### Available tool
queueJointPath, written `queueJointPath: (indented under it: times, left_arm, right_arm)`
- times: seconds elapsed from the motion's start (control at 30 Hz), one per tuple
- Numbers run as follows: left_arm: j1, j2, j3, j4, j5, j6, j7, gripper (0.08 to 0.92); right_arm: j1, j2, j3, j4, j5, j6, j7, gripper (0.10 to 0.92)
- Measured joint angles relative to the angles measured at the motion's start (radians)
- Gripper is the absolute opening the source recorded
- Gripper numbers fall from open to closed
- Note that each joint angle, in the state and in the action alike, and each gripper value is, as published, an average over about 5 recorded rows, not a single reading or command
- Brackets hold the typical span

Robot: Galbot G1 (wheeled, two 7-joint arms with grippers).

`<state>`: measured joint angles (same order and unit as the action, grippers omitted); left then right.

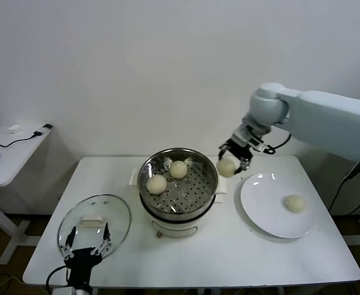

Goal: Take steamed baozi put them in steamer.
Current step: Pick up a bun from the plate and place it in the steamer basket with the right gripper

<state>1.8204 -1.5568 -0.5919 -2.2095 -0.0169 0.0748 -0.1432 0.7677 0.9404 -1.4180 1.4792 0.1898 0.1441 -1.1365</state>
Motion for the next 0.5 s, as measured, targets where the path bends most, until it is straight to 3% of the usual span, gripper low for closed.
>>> queueJointPath:
  times: [0.5]
  left_arm:
    - [-0.002,-0.003,-0.009,0.001,-0.001,0.006,-0.001,0.823]
  right_arm:
    - [-0.058,0.235,-0.050,-0.008,-0.071,0.117,0.048,0.679]
